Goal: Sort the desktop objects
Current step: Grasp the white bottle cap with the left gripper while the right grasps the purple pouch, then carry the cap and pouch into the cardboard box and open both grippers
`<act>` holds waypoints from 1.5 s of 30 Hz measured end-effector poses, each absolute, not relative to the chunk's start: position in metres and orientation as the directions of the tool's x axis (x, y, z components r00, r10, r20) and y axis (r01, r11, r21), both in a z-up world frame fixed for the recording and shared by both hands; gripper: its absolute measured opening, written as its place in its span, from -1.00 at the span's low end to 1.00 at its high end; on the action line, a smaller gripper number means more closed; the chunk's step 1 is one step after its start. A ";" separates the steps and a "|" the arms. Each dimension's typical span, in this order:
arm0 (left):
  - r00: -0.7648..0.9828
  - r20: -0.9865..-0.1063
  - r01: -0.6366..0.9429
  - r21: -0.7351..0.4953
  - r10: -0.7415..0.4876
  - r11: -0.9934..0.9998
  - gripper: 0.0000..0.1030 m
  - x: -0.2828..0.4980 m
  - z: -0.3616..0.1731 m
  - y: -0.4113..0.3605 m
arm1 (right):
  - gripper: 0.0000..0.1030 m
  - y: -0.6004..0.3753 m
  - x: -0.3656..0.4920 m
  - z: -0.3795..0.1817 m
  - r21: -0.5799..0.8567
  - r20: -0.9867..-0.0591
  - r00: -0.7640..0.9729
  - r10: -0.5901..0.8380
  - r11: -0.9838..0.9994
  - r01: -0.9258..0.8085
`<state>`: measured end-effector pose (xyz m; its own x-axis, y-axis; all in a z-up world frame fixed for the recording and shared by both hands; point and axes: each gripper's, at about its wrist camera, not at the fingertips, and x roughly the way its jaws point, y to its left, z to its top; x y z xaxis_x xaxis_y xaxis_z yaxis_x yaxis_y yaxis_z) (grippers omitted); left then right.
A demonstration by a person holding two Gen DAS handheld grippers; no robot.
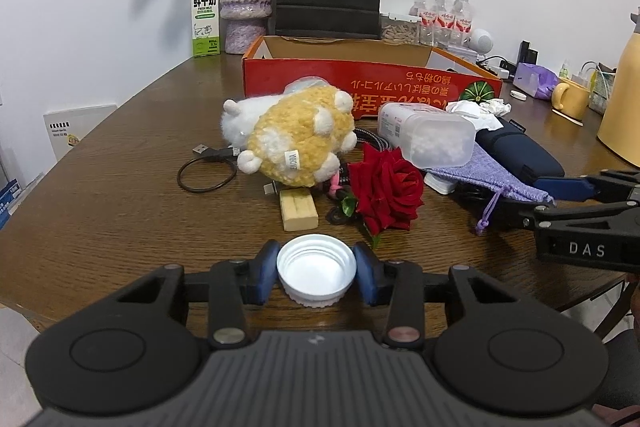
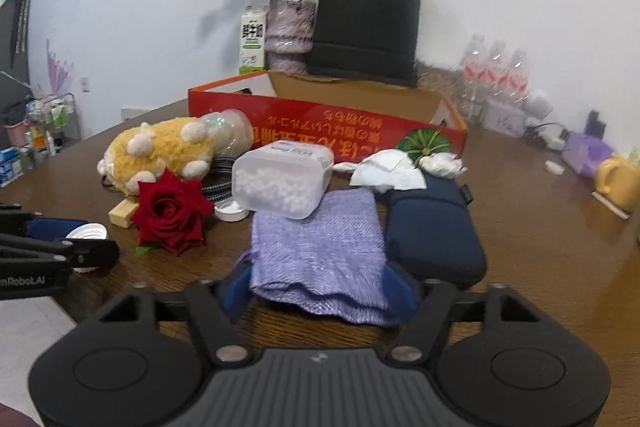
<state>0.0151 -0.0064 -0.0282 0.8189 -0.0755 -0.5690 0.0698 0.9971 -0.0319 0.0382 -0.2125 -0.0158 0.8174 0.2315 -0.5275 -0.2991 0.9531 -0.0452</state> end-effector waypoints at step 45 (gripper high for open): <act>0.931 -0.337 0.146 -0.007 -0.140 0.989 -0.21 0.060 0.077 -0.011 | -0.92 -0.226 0.042 0.087 -0.178 -0.216 0.940 0.264 0.936 -0.303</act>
